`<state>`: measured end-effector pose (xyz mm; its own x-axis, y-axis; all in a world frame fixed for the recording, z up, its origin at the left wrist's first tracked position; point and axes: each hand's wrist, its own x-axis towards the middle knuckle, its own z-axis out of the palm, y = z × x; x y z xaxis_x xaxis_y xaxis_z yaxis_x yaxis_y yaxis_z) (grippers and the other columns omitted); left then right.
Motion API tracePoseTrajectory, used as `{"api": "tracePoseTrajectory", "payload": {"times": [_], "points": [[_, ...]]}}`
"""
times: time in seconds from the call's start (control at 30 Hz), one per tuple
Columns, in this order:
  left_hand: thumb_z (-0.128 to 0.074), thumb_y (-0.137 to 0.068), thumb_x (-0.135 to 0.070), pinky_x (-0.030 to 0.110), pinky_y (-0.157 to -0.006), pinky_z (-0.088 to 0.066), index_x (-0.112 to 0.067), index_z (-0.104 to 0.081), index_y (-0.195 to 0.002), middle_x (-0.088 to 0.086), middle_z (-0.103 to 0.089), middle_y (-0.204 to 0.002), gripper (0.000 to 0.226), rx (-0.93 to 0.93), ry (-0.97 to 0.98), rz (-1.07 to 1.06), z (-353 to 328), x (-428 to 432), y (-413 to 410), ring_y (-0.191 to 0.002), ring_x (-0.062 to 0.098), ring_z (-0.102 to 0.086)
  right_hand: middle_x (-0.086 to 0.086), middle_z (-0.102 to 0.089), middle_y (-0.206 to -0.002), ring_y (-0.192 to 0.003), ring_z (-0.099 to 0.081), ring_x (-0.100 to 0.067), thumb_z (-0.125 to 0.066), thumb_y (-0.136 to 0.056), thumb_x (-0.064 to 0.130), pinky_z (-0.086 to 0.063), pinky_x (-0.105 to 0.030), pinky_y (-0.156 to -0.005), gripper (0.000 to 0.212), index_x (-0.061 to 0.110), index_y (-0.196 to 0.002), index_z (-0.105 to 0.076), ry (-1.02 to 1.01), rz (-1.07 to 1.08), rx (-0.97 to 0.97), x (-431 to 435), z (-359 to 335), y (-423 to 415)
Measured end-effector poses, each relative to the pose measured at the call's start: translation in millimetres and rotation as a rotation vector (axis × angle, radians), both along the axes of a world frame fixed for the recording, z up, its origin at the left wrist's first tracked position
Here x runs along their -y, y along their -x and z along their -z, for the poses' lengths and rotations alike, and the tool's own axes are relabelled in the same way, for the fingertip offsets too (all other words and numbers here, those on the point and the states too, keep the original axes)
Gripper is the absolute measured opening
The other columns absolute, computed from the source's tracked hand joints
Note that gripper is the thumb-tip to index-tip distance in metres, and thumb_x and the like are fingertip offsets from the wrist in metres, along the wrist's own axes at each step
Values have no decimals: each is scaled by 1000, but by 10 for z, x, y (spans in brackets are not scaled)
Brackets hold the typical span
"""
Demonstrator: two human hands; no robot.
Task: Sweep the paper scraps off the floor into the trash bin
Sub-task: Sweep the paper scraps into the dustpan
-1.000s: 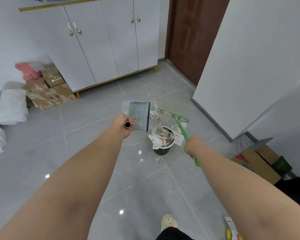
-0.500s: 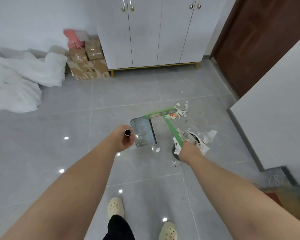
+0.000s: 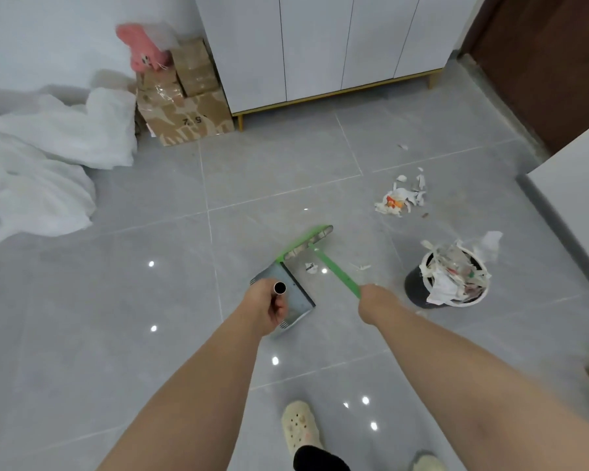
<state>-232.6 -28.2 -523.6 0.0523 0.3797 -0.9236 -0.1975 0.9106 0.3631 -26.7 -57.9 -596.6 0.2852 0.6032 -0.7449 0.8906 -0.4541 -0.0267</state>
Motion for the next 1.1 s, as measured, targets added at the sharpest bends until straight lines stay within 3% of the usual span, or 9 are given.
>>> {"api": "tracePoseTrajectory", "payload": {"times": [0.13, 0.3, 0.4, 0.53, 0.63, 0.77, 0.87, 0.97, 1.1], "points": [[-33, -77, -1, 6, -31, -20, -16, -31, -57, -2, -32, -37, 25, 27, 13, -32, 113, -195, 195, -24, 8, -30, -5, -57, -126, -114, -57, -24, -48, -94, 17, -45, -31, -93, 35, 15, -129, -52, 59, -46, 6, -93, 295, 121], [-33, -82, -8, 7, -30, -26, -11, -38, -67, 1, -33, -43, 17, 1, 67, 38, 152, -404, 458, -24, 10, -33, -1, -56, -127, -118, -55, -21, -36, -97, 12, -45, -31, -91, 43, 19, -140, -39, 65, -97, 146, 279, 417, -99], [-28, -93, -16, 7, -31, -27, -4, -47, -81, 3, -36, -43, 26, -19, 51, 43, 150, -335, 401, -24, 10, -35, 0, -51, -133, -122, -52, -21, -33, -98, 13, -44, -32, -95, 50, 23, -147, -28, 119, -109, 223, 534, 341, -396], [-26, -97, -16, 7, -33, -30, -7, -50, -79, 4, -40, -39, 31, -29, -19, 13, 189, -156, 140, -24, 10, -38, -2, -51, -134, -121, -53, -21, -33, -96, 12, -44, -32, -96, 61, 25, -152, -14, 177, -78, 248, 782, 237, -685], [-24, -98, -12, 14, -34, -41, -6, -51, -85, 12, -48, -55, 31, -67, -113, -74, 188, -90, -20, -37, 17, -50, -2, -46, -140, -125, -49, -23, -30, -95, 12, -44, -35, -101, 63, 25, -153, -9, 219, -30, 228, 1015, 188, -750], [-31, -96, -2, 34, -60, -53, -12, -43, -108, 13, -51, -77, 20, -213, -230, 27, 266, -25, -118, -61, 23, -53, -2, -49, -135, -122, -51, -22, -31, -94, 13, -45, -33, -98, 64, 24, -153, -9, 208, 30, 202, 1318, 135, -792], [-56, -87, -24, 40, -76, -55, -15, -52, -86, 7, -53, -79, 10, -594, -384, 487, 362, 84, -129, -69, 25, -54, -1, -52, -129, -116, -55, -21, -32, -94, 13, -47, -30, -92, 61, 25, -151, -18, 165, 87, 175, 1518, 68, -860], [-53, -86, -30, 39, -72, -54, -1, -60, -78, 15, -58, -79, 31, -757, -485, 534, 426, 123, -153, -72, 33, -63, -3, -56, -122, -109, -58, -22, -33, -92, 11, -48, -27, -85, 55, 26, -145, -31, 103, 198, 114, 1642, 46, -980], [-49, -83, -17, 32, -64, -44, 1, -65, -82, 15, -59, -73, 24, -734, -519, 538, 516, 182, -54, -68, 27, -55, -8, -57, -122, -110, -57, -26, -36, -93, 9, -44, -26, -82, 47, 20, -139, -40, 56, 265, 49, 1680, 78, -1081]]}}
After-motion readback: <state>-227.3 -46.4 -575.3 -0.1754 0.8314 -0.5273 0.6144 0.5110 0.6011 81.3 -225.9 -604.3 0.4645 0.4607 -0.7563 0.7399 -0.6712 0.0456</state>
